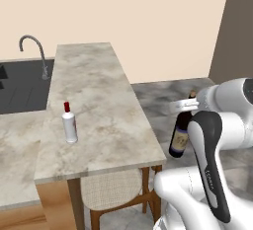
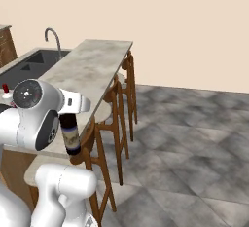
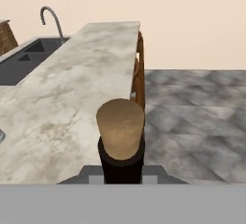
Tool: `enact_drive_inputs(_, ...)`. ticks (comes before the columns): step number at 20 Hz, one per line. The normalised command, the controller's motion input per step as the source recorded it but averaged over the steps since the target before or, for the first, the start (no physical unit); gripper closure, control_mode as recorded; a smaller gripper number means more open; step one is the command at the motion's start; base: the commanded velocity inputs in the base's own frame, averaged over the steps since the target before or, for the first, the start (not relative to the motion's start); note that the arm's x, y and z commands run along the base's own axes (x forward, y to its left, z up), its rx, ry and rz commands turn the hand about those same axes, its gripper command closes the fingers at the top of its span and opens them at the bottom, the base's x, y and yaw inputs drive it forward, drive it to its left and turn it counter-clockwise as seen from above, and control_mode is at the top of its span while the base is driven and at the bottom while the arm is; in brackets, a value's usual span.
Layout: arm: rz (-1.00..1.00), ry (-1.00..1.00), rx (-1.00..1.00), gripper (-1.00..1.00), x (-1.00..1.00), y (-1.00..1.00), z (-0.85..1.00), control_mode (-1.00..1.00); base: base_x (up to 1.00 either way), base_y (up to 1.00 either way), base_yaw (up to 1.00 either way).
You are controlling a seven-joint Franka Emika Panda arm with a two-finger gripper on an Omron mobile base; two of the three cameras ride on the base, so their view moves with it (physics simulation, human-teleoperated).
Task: Move the drinks to the dining counter.
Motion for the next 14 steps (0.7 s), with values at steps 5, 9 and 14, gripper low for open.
enact_drive_inputs(5, 0.00, -0.01, 0.00, 1.00, 0.12, 0.07, 0.32, -1.00, 0.00, 0.00, 0.00)
enact_drive_inputs(9, 0.00, 0.02, 0.01, 1.00, 0.20, 0.00, 0.64, -1.00, 0.00, 0.00, 0.00)
enact_drive_inputs(14, 0.01, 0.07, 0.00, 1.00, 0.48, 0.38, 0.22, -1.00, 0.00, 0.00, 0.00)
